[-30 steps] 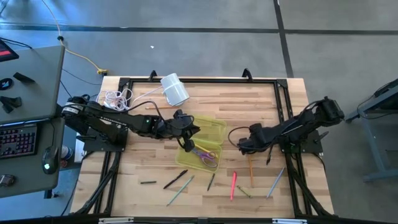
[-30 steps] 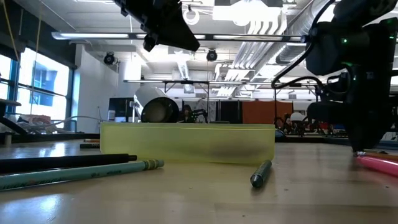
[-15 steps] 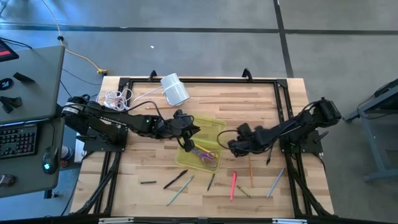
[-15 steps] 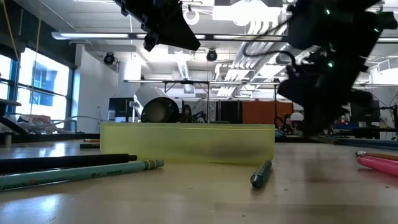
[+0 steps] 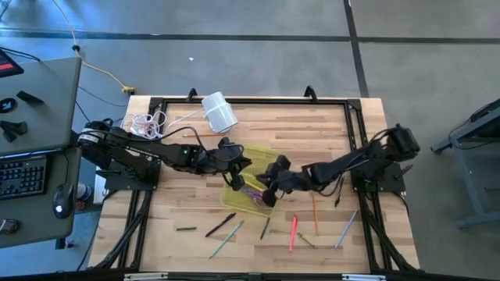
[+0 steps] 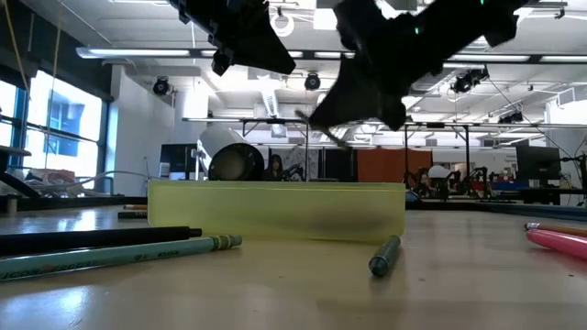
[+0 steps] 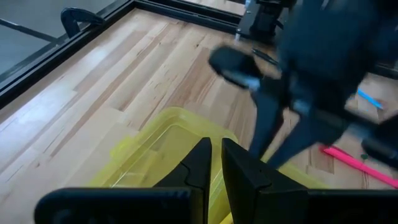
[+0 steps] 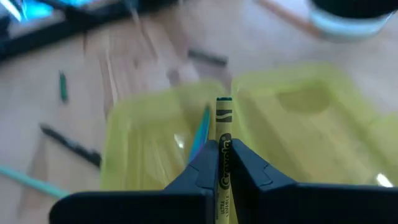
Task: Pick & place school supplies into a supply box
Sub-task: Put the top green crayon into the supply box, then put the right black pen into the supply box
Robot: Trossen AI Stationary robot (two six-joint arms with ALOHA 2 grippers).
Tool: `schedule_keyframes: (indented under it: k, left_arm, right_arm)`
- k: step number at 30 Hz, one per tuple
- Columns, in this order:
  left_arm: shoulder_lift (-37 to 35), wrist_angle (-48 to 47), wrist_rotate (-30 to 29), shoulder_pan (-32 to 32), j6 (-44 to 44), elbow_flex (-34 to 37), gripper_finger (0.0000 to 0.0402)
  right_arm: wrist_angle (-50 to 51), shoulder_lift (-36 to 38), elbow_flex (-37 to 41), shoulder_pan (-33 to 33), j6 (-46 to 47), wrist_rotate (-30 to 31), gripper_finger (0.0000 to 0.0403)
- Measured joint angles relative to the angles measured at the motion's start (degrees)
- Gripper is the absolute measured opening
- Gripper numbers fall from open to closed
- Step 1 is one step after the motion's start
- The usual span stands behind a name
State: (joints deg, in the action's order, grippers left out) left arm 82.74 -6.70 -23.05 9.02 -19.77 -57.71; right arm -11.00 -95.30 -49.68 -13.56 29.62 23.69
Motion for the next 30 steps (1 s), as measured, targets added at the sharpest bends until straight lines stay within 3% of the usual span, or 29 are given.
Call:
schedule_keyframes:
  k: [7, 15, 24, 30]
  left_arm:
    - [0.0, 0.02, 0.02, 0.0, 0.0, 0.0, 0.0071]
    - [0.0, -0.03, 0.02, 0.0, 0.0, 0.0, 0.0072]
    - [0.0, -0.18, 0.04, 0.0, 0.0, 0.0, 0.0071]
    - [0.0, -0.56, 0.06, 0.0, 0.02, 0.0, 0.0071]
  right_arm:
    - [-0.02, -7.27, -0.04, 0.48, 0.35, -7.25, 0.0011]
    - [0.0, -7.38, -0.1, 0.49, -3.78, -7.11, 0.0034]
    - [2.52, -0.85, -0.15, 0.15, -8.28, -9.55, 0.0092]
    - [18.46, 9.95, -0.3, -1.95, 5.84, -18.23, 0.0102]
